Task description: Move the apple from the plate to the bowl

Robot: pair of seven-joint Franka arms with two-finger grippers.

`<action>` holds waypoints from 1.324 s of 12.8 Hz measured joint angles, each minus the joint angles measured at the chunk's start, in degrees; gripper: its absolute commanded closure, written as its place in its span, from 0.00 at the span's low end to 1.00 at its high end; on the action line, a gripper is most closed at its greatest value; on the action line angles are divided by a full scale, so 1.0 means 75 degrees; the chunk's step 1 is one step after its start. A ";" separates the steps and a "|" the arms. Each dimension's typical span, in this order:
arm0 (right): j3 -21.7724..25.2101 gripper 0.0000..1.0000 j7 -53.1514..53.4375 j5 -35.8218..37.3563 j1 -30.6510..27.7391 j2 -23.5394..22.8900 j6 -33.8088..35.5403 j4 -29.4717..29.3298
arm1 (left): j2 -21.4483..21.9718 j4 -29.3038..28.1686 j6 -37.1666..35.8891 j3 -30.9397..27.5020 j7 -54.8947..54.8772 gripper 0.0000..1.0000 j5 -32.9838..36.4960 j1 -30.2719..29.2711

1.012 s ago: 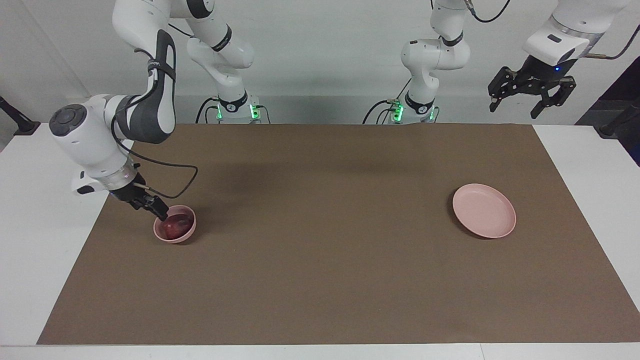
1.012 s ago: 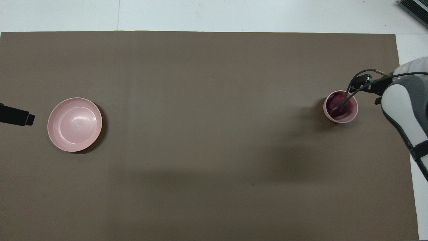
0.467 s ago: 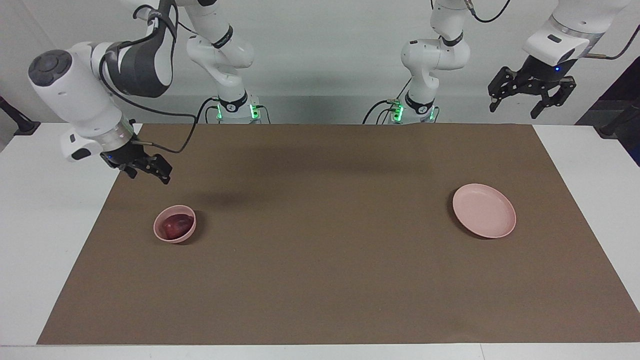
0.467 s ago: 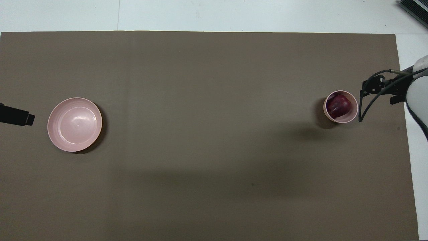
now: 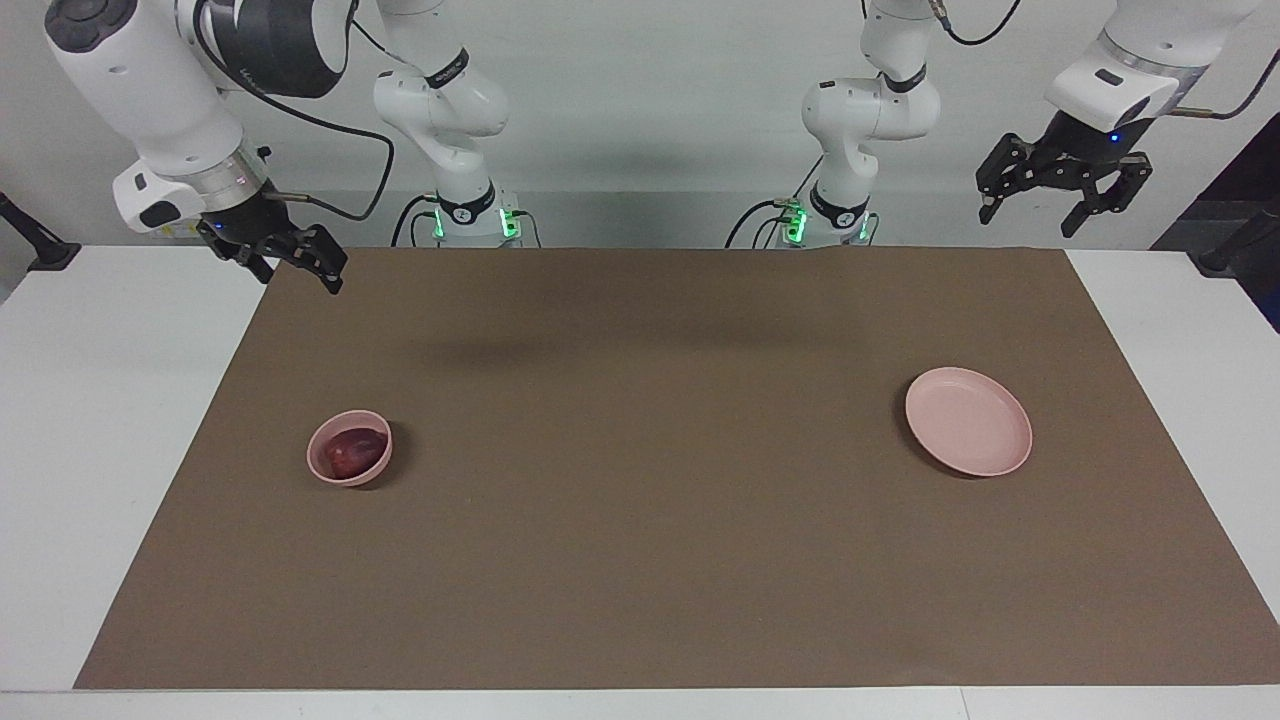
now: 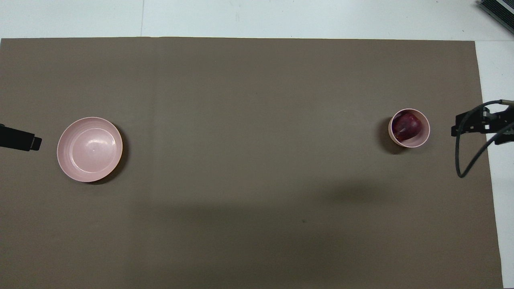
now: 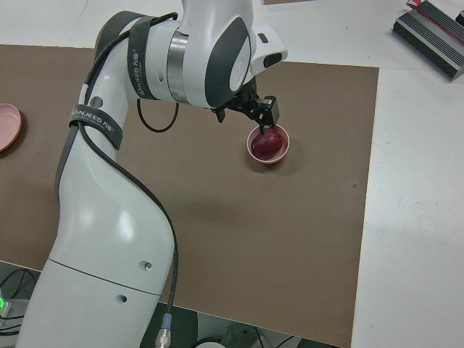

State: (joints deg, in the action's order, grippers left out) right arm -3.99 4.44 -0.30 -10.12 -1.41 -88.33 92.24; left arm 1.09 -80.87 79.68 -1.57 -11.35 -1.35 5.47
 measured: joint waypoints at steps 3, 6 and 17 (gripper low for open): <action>0.0000 0.00 -0.0311 0.0000 0.0000 -0.0021 -0.0003 0.0031 | 0.0000 0.0000 0.0000 0.0000 0.0000 0.00 0.0000 0.0000; 0.0029 0.00 -0.0385 0.0000 0.0105 -0.0019 -0.0003 0.0029 | 0.0000 0.0000 0.0000 0.0000 0.0000 0.00 0.0000 0.0000; 0.0140 0.00 -0.0385 -0.0001 0.0323 0.0006 0.0488 -0.0354 | 0.0260 -0.0484 -0.0003 -0.0043 0.0004 0.00 0.0003 -0.0127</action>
State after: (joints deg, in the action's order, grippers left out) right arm -2.94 1.55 -0.30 -7.70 -1.37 -84.67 89.59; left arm 3.03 -84.50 79.65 -1.89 -11.32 -1.32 4.52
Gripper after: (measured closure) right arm 0.000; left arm 0.000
